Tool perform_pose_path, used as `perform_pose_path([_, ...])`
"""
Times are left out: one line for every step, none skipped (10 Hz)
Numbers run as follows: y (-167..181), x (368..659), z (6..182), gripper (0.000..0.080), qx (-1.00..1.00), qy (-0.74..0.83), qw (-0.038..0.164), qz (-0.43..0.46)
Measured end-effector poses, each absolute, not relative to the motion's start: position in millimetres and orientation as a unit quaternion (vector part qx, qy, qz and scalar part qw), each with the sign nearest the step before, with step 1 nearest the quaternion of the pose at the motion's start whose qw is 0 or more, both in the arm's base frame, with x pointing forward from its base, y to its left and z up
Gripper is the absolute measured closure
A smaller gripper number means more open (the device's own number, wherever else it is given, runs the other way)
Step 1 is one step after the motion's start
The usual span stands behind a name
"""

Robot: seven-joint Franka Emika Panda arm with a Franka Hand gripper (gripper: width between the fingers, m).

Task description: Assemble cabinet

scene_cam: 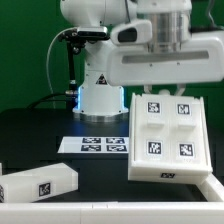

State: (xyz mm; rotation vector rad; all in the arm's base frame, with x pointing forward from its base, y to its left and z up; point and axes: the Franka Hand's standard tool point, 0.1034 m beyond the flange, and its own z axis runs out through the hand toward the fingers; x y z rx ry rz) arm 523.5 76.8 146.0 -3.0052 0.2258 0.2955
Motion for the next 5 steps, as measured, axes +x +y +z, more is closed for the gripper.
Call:
perform_pose_path([75.4, 534.4, 153.7, 0.0581, -0.988, 0.075, 0.058, 0.120])
perform_pose_path([79.5, 535.2, 154.6, 0.0581, -0.983, 0.104, 0.051, 0.143])
perform_pose_path([80.1, 534.5, 152.3, 0.0581, -0.983, 0.100, 0.051, 0.145])
perform_pose_path([79.8, 534.0, 151.3, 0.0581, -0.983, 0.101, 0.051, 0.146])
perform_pose_path([79.4, 533.8, 151.2, 0.0581, -0.983, 0.101, 0.051, 0.147])
